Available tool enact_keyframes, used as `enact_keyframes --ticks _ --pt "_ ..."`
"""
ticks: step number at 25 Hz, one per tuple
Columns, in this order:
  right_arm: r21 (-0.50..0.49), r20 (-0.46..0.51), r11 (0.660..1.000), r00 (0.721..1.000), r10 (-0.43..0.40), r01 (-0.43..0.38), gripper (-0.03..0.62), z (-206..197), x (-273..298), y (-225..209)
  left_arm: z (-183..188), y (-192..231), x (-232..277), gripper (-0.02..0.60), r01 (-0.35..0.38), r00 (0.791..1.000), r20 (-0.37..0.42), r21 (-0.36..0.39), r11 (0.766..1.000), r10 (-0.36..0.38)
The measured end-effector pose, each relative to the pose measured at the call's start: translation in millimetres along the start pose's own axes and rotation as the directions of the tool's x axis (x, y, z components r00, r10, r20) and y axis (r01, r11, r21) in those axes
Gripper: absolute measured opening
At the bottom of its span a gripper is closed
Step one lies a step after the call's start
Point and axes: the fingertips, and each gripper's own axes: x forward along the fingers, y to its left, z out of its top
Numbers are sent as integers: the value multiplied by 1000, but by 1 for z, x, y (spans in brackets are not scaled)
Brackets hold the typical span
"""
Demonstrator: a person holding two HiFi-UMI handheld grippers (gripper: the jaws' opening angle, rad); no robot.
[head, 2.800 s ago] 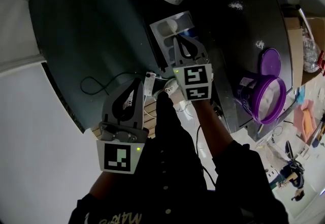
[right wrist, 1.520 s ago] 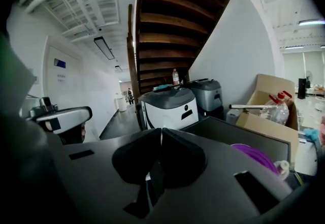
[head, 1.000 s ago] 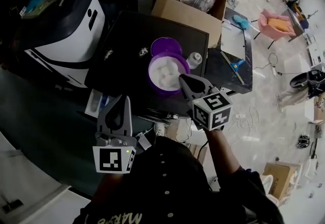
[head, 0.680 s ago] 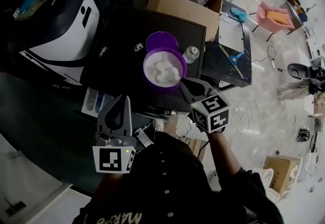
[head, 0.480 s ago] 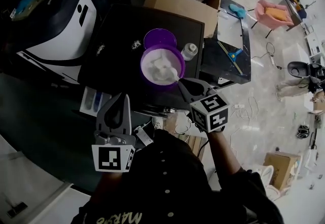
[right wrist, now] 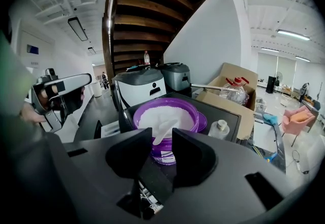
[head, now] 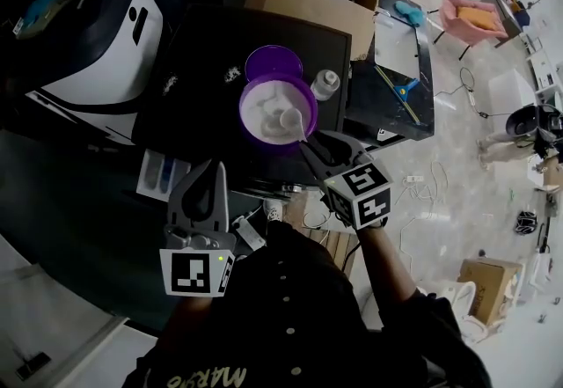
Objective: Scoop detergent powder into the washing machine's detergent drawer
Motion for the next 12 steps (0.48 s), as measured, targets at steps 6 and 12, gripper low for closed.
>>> enact_keyframes --ticks 6,12 --pt "6 43 1000 999 -14 13 140 13 -5 3 2 0 -2 11 -3 1000 -3 5 1000 3" --pt "-40 240 997 970 -49 60 37 51 -24 4 7 2 -4 9 -13 1000 15 12 1000 13"
